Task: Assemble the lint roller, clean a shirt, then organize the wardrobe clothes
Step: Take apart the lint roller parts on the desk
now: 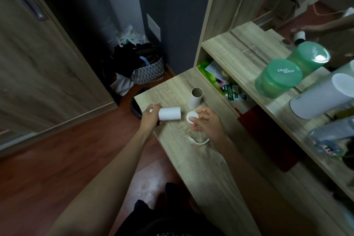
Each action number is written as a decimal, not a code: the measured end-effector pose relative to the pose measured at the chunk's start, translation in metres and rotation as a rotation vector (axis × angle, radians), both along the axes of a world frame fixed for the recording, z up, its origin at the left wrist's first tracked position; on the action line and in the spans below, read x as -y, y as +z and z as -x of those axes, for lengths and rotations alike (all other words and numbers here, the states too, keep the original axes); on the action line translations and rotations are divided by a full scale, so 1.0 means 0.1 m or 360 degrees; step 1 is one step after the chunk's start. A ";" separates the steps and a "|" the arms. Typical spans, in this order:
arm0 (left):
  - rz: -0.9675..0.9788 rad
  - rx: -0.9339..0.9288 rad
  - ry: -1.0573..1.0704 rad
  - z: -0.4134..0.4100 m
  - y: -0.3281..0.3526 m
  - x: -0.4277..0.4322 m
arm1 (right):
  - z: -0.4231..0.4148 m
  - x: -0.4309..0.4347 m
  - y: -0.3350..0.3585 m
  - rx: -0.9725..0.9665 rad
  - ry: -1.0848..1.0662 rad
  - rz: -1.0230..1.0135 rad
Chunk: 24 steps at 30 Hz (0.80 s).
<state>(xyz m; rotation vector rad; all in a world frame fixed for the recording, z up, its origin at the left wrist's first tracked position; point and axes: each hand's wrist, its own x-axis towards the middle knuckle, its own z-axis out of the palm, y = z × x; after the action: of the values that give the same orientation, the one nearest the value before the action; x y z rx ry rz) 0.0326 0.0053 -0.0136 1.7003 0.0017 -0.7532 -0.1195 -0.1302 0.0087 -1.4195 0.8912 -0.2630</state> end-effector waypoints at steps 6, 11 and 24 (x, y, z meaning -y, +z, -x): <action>-0.0038 0.0058 0.0025 -0.04 -0.06 -0.09 | -0.10 0.04 -0.39 -0.0367 0.0106 0.0462; -0.0031 0.0057 0.0031 -0.02 -0.02 -0.14 | -0.26 -0.01 -0.50 -0.0531 0.0212 0.0662; -0.0049 0.0136 -0.0015 -0.05 0.08 -0.21 | -0.21 -0.17 -0.21 -0.0418 0.0072 0.0898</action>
<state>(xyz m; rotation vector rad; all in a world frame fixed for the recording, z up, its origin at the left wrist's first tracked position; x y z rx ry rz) 0.0378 0.0260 -0.0060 1.7618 -0.0545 -0.6899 -0.0985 -0.1134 -0.0124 -2.0293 1.0447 -0.3131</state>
